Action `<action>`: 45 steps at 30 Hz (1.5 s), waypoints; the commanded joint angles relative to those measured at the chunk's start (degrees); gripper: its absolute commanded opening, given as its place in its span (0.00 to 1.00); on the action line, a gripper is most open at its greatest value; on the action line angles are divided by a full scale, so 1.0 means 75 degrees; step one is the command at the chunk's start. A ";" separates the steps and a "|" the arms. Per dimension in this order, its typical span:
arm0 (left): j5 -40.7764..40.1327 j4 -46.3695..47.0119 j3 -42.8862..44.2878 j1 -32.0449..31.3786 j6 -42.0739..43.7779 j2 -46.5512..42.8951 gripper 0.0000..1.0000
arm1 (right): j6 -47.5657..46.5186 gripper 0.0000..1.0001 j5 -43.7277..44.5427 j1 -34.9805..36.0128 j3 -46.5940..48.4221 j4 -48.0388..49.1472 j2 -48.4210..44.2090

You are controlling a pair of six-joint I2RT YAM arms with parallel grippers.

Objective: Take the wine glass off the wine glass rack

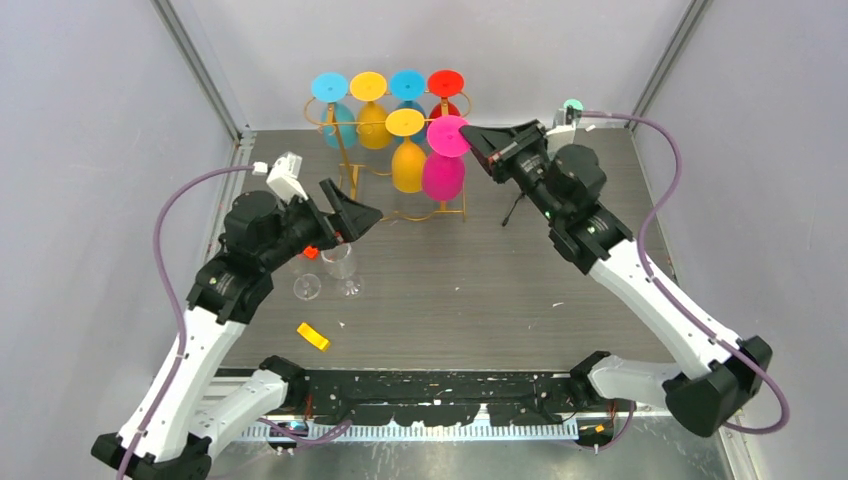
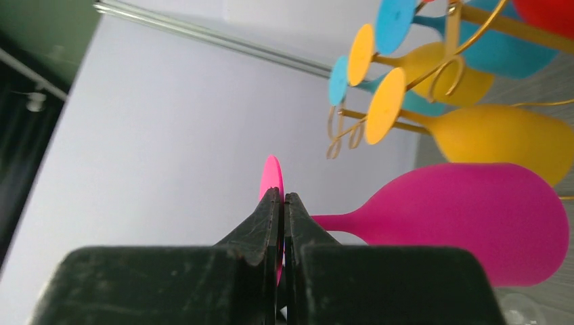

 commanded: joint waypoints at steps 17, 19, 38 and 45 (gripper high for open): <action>0.2816 0.7132 -0.1720 0.0020 -0.4873 0.1358 0.99 | 0.2577 0.00 0.0353 0.0831 -0.1947 0.2350 -0.2128; 0.2873 0.7363 -0.1756 0.0020 -0.5140 0.1392 0.99 | 0.2633 0.00 0.0394 0.0928 -0.1983 0.2386 -0.2079; 0.3372 0.8792 -0.1811 0.0020 -0.6230 0.0917 0.00 | 0.3160 0.00 0.1648 0.1015 -0.3021 0.2428 -0.2022; 0.3373 0.7913 -0.1538 0.0020 -0.5241 0.0745 0.00 | 0.2965 0.41 0.1883 0.1015 -0.3210 0.1955 -0.2045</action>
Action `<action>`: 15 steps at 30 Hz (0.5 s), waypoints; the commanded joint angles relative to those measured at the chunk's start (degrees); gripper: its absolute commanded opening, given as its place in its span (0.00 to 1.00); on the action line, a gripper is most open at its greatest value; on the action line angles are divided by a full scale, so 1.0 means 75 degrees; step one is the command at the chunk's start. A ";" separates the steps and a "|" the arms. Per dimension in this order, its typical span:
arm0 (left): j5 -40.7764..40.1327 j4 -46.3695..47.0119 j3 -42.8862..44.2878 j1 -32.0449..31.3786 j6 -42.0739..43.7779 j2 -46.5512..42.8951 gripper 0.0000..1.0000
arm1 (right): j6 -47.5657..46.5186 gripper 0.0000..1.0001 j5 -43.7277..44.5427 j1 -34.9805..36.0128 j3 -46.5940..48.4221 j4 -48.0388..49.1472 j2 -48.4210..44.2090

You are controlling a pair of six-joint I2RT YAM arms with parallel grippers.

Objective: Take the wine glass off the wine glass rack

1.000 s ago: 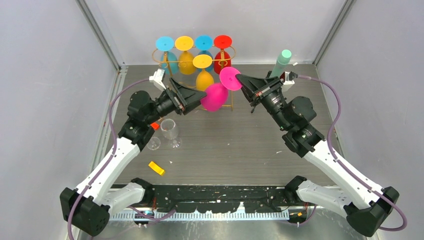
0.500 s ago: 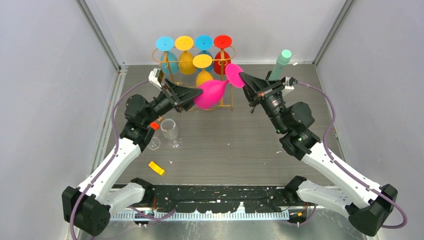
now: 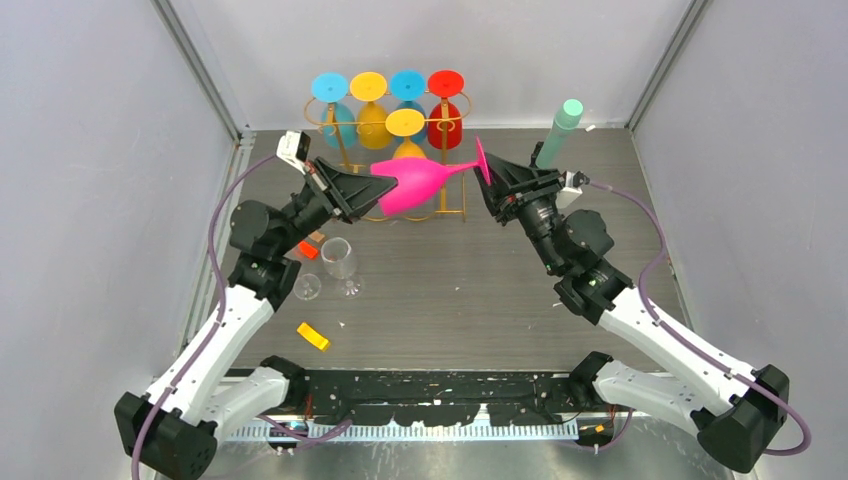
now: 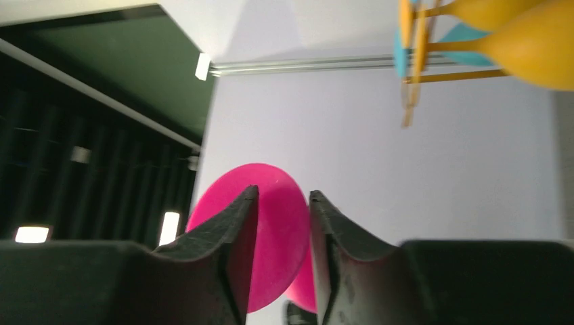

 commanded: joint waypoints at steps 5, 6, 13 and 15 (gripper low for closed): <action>0.0030 -0.3885 0.1322 -0.0088 0.3651 -0.0459 0.00 | -0.1278 0.61 0.0933 0.0030 -0.0243 -0.1609 -0.0396; -0.0190 -0.4790 0.1548 -0.0088 0.4235 -0.0483 0.00 | -0.1477 0.63 0.1025 0.0030 -0.0271 -0.1742 -0.0559; -0.0769 -0.8958 0.3072 -0.0154 0.7248 0.0337 0.00 | -0.2447 0.63 0.1955 0.0030 -0.0512 -0.3812 -0.1421; -0.1057 -0.9720 0.3351 -0.0363 0.7692 0.0638 0.00 | -0.2641 0.63 0.2129 0.0030 -0.0575 -0.4343 -0.1639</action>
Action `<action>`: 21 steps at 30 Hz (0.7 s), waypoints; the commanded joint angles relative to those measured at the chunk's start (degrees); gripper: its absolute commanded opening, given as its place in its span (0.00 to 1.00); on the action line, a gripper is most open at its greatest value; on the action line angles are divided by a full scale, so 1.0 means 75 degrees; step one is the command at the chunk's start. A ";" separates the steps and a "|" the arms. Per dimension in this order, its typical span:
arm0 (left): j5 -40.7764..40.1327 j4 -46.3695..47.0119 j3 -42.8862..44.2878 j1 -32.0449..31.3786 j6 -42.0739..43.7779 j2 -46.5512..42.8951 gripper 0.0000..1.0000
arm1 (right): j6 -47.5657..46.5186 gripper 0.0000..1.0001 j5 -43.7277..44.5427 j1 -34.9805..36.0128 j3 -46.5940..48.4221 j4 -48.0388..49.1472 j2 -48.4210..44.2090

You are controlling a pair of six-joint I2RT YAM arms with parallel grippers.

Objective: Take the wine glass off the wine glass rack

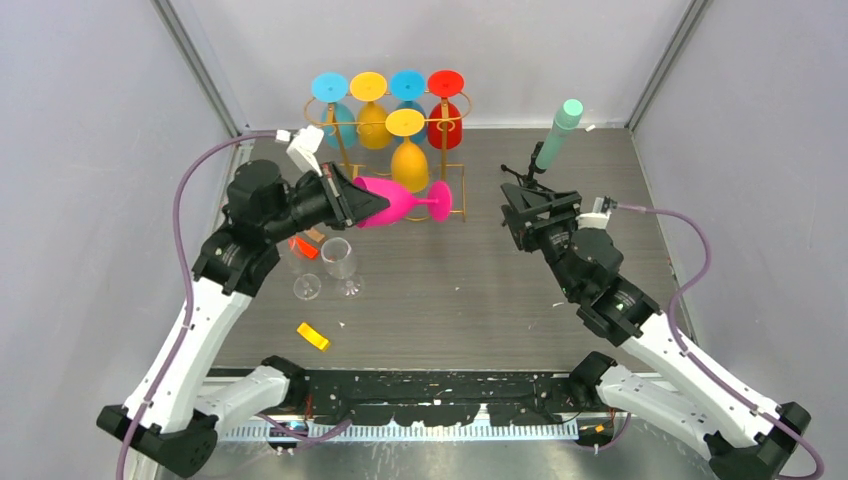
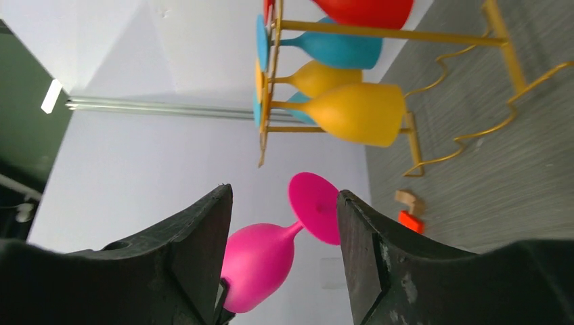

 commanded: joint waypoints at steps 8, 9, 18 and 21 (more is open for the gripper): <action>-0.2835 -0.4392 0.1330 -0.1696 0.2687 0.1739 0.00 | -0.0746 0.62 0.1252 0.0030 -0.0509 -0.2181 -0.0939; -0.3134 -0.4535 0.1440 -0.1909 0.2714 0.1946 0.00 | -0.0733 0.61 0.1246 0.0027 -0.0531 -0.2200 -0.0933; -0.5068 -0.5523 0.2534 -0.3151 0.2875 0.3763 0.00 | -0.0749 0.61 0.0916 0.0030 -0.0513 -0.2216 -0.0570; -0.5093 -0.5563 0.2653 -0.3250 0.2884 0.4137 0.00 | -0.0748 0.61 0.0880 0.0030 -0.0551 -0.2210 -0.0562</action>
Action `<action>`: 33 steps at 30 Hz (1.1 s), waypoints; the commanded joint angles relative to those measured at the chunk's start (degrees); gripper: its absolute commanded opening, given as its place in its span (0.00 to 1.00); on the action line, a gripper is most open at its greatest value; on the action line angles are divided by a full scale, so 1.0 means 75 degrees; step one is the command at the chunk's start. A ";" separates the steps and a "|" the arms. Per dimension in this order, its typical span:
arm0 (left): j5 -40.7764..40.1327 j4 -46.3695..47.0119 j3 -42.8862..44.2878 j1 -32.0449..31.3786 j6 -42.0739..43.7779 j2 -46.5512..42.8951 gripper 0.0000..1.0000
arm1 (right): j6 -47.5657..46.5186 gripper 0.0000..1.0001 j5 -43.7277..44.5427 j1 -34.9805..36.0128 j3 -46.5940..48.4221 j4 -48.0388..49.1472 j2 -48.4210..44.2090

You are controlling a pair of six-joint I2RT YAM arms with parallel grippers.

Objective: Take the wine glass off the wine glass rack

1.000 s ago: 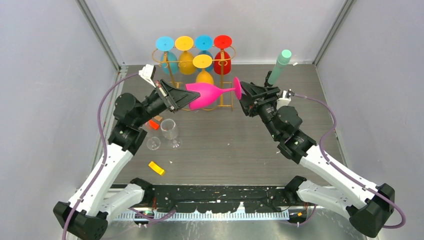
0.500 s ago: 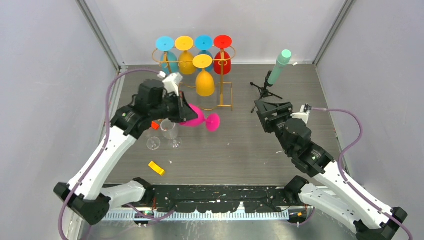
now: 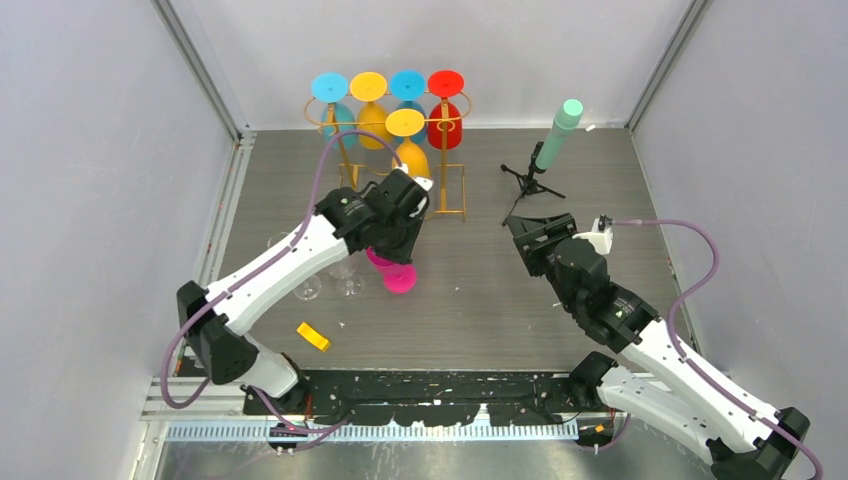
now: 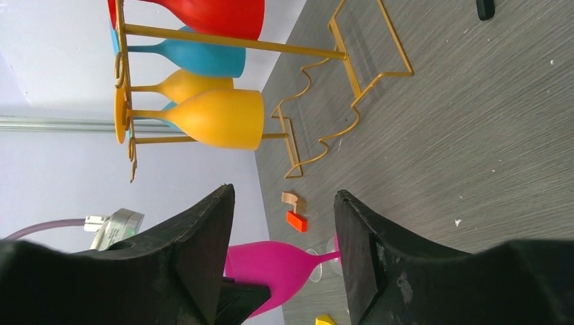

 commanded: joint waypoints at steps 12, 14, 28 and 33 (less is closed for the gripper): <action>-0.0664 0.0542 -0.0495 -0.0178 0.0147 0.0728 0.00 | -0.0180 0.61 0.0253 0.0030 -0.0069 0.0080 -0.0152; -0.0723 0.0695 -0.0656 -0.0178 0.0109 0.0718 0.00 | -0.0160 0.61 0.0226 0.0030 -0.0069 0.0083 -0.0149; -0.1096 0.0501 -0.0700 -0.0178 0.0103 0.0721 0.31 | -0.0134 0.61 -0.0042 0.0030 0.0124 0.0083 0.0045; -0.1215 0.0434 -0.0230 -0.0168 0.0260 0.0323 0.61 | -0.0133 0.61 -0.0053 0.0030 0.0137 0.0085 0.0056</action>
